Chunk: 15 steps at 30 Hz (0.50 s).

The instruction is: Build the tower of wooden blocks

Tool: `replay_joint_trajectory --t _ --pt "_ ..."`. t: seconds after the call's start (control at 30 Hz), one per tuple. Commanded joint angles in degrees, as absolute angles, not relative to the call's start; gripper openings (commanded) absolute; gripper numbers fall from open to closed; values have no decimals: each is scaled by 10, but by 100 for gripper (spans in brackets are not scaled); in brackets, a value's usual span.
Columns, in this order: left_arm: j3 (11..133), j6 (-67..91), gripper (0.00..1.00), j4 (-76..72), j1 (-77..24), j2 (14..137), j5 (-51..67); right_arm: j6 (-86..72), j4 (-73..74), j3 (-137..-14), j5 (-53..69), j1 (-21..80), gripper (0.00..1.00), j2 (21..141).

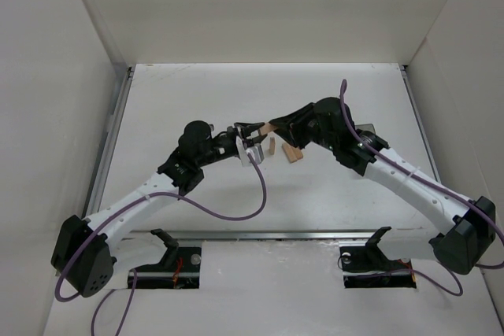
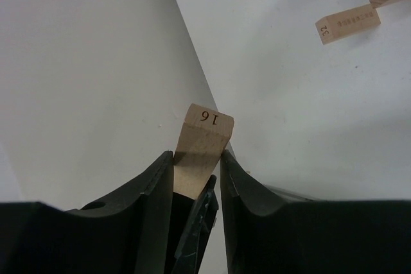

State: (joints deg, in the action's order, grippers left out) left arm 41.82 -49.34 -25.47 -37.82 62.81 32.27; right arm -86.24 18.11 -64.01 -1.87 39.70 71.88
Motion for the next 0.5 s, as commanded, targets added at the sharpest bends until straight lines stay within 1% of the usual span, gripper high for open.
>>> replay_joint_trajectory --t 0.0,0.03,0.13,0.17,0.2,0.23,0.37,0.47 --pt "411 -498 0 -263 -384 613 338 -858 132 -646 -15 395 0 710" --pt "411 -498 19 -263 -384 613 338 -858 138 -646 -15 395 0 710" --pt "411 -498 48 -248 -384 613 338 -853 160 -652 -25 395 0 715" --pt "411 -498 76 -243 -384 607 338 -853 178 -659 -25 395 0 715" --pt "411 -498 95 -236 -384 607 331 -853 188 -666 -34 395 0 721" --pt "411 -491 100 -220 -384 600 317 -853 199 -672 -46 395 0 721" --pt "387 -448 100 -201 -384 565 268 -846 285 -729 -85 395 0 755" --pt "360 -385 100 -195 -384 527 223 -859 346 -777 -80 395 0 797"
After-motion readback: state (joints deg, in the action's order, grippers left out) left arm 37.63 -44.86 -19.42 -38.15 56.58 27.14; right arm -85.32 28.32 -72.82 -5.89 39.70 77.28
